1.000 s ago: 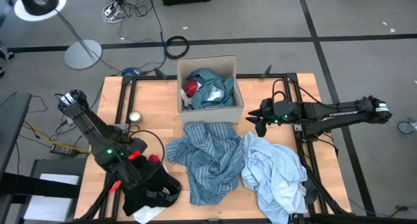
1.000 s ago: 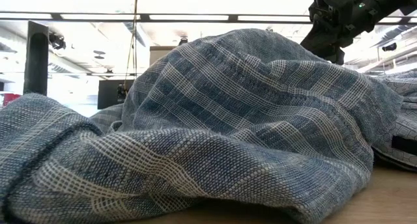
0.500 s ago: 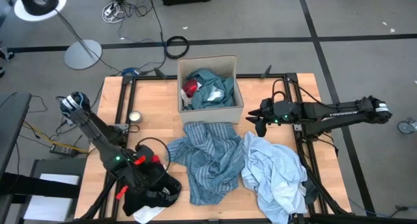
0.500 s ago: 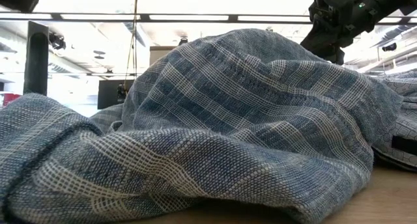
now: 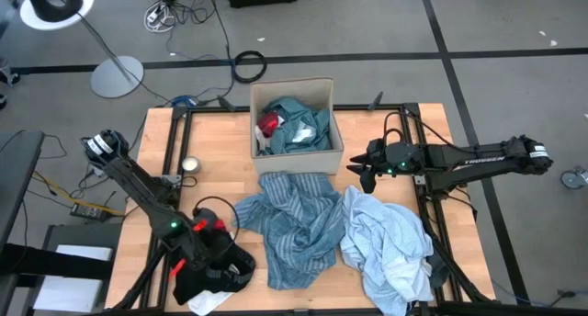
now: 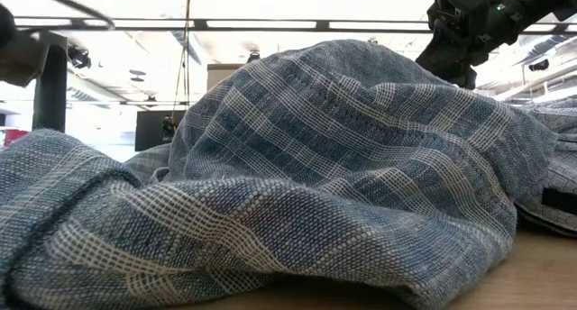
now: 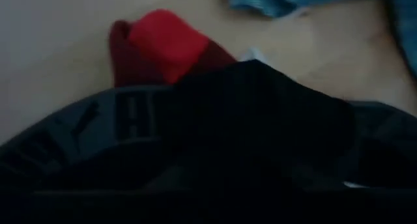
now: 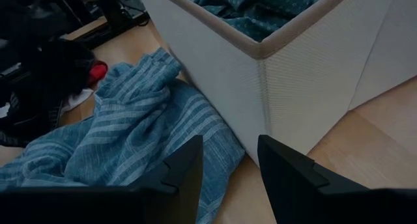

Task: Sort clothes
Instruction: Put the black boxer into the laundry bin

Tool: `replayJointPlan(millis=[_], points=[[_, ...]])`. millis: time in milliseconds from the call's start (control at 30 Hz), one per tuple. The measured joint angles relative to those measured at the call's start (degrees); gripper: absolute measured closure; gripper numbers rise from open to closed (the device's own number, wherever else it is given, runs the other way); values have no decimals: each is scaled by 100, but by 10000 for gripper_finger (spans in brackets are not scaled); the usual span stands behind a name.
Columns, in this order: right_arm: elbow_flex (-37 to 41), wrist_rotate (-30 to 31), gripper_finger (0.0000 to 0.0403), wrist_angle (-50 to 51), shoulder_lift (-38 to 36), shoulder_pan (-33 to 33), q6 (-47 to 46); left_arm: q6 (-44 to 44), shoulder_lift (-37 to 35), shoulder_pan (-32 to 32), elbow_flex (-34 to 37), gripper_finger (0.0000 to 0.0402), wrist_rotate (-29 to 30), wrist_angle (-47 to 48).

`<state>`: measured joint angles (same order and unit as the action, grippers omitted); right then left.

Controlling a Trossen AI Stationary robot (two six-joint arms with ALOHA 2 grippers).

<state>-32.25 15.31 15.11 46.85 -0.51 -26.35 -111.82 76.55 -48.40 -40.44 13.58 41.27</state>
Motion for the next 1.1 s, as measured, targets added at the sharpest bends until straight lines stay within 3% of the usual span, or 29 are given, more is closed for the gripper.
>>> replayJointPlan(millis=[100,200,333,467,900,1100], points=[[0,0,254,1,0,0,0,-193,0,2,127,339,-418,9],[0,0,254,2,0,0,0,-120,0,-1,90,390,-468,34],[0,3,254,1,0,0,0,94,-1,2,-311,398,-432,387],[0,9,254,1,1,0,-2,236,-2,0,-1055,400,-226,1406],[0,14,254,1,2,0,-2,792,-9,142,-3702,401,1710,4709],[0,17,254,-1,0,0,-2,2072,-50,736,-4470,401,2645,4864]])
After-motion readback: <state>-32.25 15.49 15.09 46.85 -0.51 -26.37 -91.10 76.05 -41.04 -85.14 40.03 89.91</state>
